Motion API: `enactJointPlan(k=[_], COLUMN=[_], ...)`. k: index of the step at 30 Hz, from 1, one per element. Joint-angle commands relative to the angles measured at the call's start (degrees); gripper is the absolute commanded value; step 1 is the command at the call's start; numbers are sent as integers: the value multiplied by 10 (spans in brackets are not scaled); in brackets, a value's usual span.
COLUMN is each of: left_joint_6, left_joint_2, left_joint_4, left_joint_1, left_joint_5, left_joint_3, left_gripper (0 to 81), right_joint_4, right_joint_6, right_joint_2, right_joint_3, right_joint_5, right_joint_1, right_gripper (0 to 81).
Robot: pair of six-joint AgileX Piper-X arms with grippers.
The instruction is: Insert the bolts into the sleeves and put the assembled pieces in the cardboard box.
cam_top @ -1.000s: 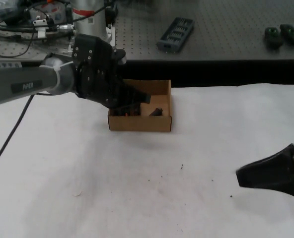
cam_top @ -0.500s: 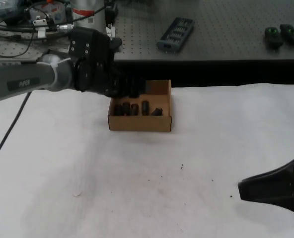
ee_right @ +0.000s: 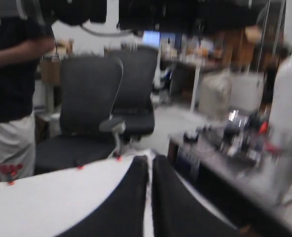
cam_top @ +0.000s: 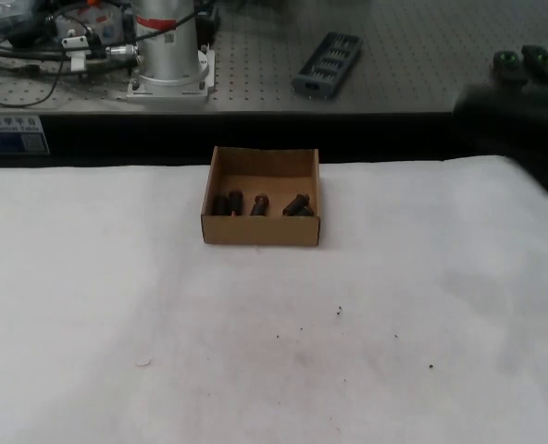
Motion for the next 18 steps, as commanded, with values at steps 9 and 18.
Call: enactJointPlan(k=[9, 18], left_joint_6=[18, 8], left_joint_2=[-250, -452], left_joint_4=[-7, -102], left_joint_1=[7, 7], left_joint_5=[-15, -20], left_joint_3=[216, 473], left_gripper=[6, 6], right_joint_4=[-98, -6], right_joint_6=[-2, -2], right_joint_2=[-18, -122], right_joint_3=[12, 89], right_joint_5=[36, 36], right_joint_1=[0, -64], right_gripper=[43, 43])
